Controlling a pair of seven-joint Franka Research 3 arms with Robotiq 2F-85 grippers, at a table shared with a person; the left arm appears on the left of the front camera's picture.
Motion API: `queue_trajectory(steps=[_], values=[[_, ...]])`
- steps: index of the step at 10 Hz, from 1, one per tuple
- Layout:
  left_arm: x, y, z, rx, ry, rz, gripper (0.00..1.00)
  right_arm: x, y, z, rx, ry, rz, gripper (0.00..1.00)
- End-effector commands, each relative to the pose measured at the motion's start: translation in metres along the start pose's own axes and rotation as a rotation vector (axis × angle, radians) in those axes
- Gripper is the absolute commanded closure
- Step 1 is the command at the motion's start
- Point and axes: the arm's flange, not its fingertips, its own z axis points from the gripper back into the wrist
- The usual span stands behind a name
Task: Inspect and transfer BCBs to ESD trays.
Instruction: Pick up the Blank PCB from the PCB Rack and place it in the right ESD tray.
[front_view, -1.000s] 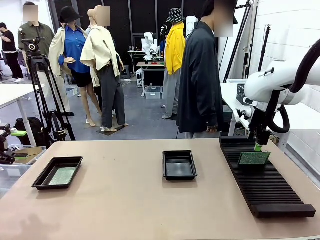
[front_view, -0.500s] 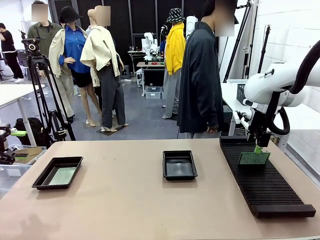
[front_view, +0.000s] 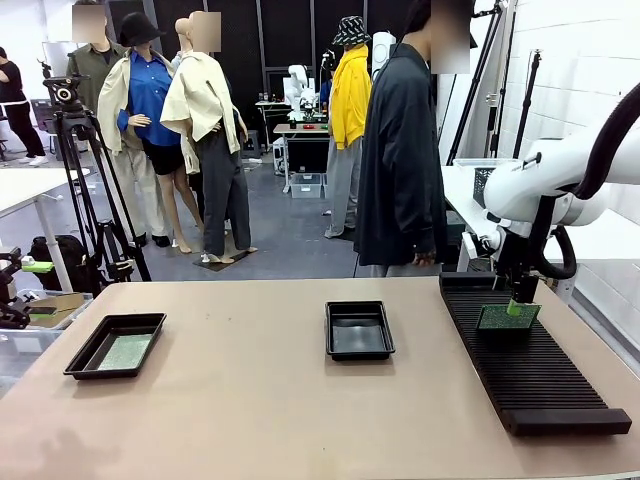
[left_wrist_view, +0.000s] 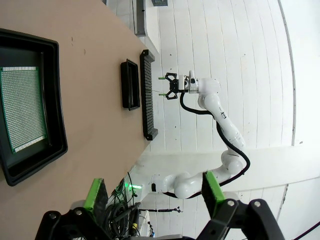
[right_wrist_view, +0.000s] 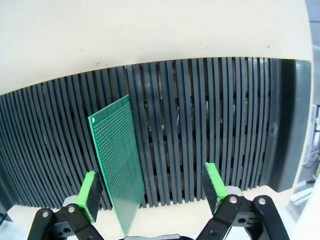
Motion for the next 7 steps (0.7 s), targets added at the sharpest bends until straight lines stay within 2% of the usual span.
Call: queue_trajectory(steps=[1, 7], values=[[-0.0008, -0.0017, 0.0009, 0.001, 0.0, -0.003, 0.0, 0.006, 0.0029, -0.0071, -0.036, 0.05, -0.011, 0.0], [-0.0008, -0.0017, 0.0009, 0.001, 0.0, -0.003, 0.0, 0.007, 0.0045, -0.0046, -0.031, 0.047, 0.011, 0.0]])
